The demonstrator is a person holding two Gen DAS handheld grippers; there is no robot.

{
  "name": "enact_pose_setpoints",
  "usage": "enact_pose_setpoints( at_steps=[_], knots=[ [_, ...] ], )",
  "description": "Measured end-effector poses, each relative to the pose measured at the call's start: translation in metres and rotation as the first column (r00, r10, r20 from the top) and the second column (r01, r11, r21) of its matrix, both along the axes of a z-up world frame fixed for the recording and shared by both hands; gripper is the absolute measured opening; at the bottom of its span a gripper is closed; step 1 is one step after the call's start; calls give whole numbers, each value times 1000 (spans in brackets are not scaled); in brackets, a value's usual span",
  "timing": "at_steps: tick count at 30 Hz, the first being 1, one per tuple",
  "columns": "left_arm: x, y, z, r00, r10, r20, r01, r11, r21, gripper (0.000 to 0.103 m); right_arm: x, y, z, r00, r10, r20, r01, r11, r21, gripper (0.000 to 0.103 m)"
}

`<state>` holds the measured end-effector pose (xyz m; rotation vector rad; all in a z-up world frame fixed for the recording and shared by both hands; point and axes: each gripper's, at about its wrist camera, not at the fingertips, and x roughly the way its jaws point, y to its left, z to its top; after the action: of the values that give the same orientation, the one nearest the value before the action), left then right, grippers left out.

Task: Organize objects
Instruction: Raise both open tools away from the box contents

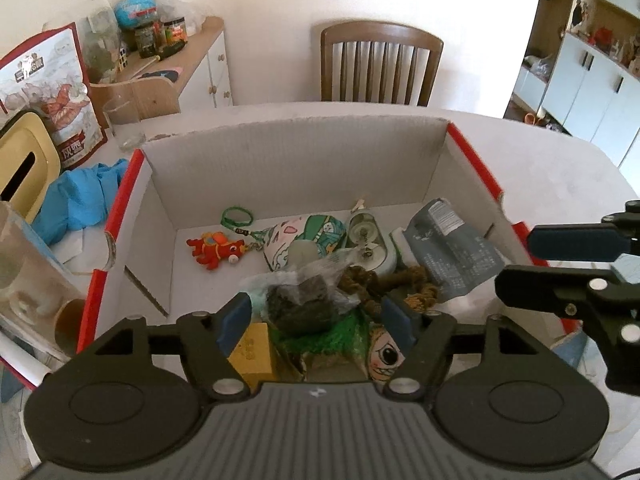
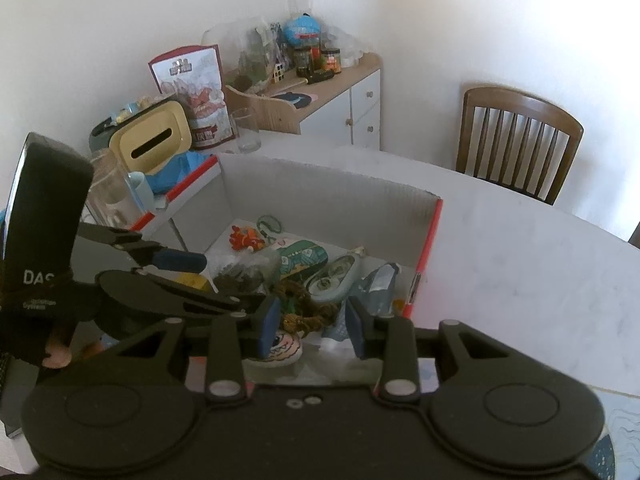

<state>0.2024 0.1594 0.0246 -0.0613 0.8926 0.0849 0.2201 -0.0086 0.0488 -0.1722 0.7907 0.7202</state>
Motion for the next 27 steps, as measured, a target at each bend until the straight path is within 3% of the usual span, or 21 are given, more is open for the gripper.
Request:
enact_pose_setpoints(
  at_steps=[10,12,17,19,27],
  knots=[
    [-27,-4,25,996,2,85,1,999,-37,84,-11,-17,9,1000,-9,14,8,999,34,46],
    [-32,-5,31,995,9,99,-4,999,-42,85,-13,-21,12,1000,-15,17,14,999,47,55],
    [-47,-9,45,990,21,139,-15,999,-46,88,-20,-35,21,999,-32,44,28,996,84,67],
    [-51,-12,51,988,23,155,-17,999,-36,102,-22,-39,25,998,-37,56,32,995,95,73],
    [-64,-17,61,981,38,190,-33,999,-33,103,-31,-57,36,995,-41,86,27,987,157,91]
  ],
)
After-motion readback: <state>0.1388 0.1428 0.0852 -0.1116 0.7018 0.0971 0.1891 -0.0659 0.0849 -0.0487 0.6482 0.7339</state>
